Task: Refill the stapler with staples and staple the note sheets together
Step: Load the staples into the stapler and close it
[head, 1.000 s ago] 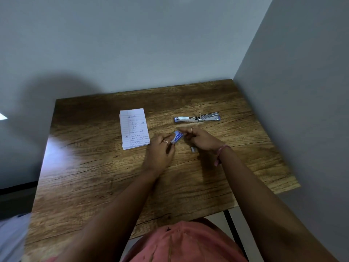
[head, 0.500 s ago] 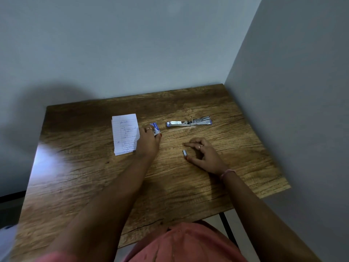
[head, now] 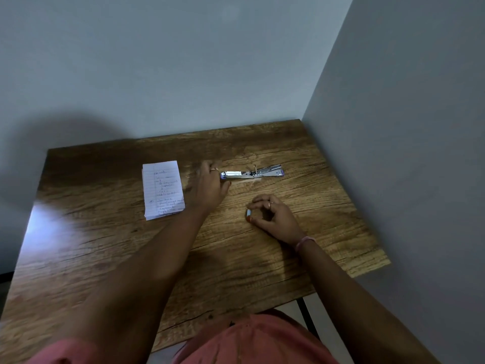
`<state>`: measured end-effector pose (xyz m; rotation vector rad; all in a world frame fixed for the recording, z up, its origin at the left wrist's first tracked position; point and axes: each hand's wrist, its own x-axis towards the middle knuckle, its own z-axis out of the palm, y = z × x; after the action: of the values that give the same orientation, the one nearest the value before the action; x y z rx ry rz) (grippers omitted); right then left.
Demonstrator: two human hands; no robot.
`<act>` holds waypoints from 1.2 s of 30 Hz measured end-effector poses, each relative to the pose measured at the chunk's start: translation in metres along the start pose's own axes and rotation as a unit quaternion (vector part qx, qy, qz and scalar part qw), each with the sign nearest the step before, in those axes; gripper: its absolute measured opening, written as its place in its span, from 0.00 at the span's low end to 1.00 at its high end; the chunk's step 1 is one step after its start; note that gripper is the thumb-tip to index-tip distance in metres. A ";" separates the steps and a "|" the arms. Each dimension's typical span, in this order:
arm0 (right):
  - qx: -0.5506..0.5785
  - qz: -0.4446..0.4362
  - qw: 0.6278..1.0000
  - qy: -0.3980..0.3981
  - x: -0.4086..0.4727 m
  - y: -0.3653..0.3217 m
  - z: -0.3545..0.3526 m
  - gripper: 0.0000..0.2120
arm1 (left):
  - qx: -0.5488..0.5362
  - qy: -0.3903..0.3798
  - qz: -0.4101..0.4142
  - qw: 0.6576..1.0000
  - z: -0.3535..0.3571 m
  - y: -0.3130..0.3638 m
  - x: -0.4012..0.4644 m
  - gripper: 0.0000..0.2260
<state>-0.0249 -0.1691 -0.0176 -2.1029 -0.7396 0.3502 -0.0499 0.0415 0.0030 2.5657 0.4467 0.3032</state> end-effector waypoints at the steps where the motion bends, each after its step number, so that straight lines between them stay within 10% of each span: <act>1: 0.032 0.015 0.999 0.021 0.000 0.001 0.000 0.12 | 0.012 -0.017 0.015 1.000 0.003 0.004 0.003 0.26; 13: 0.312 0.093 0.942 0.083 0.002 0.000 -0.007 0.13 | 0.099 -0.082 0.027 0.991 0.015 0.017 0.021 0.18; 19: 0.343 0.110 0.928 0.098 0.004 0.004 -0.013 0.13 | -0.137 -0.039 -0.049 0.989 0.012 0.019 0.018 0.14; 26: 0.359 0.128 0.918 0.110 0.003 0.007 -0.014 0.12 | -0.430 -0.001 -0.158 0.889 0.018 0.025 0.000 0.08; 36: 0.514 0.162 0.836 0.106 -0.006 0.007 -0.022 0.12 | -0.740 0.027 -0.223 0.634 0.002 0.035 0.000 0.04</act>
<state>-0.0159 -0.1902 -0.0104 -1.1726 0.0128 0.5356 -0.0407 0.0117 0.0197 0.7688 0.4980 0.3360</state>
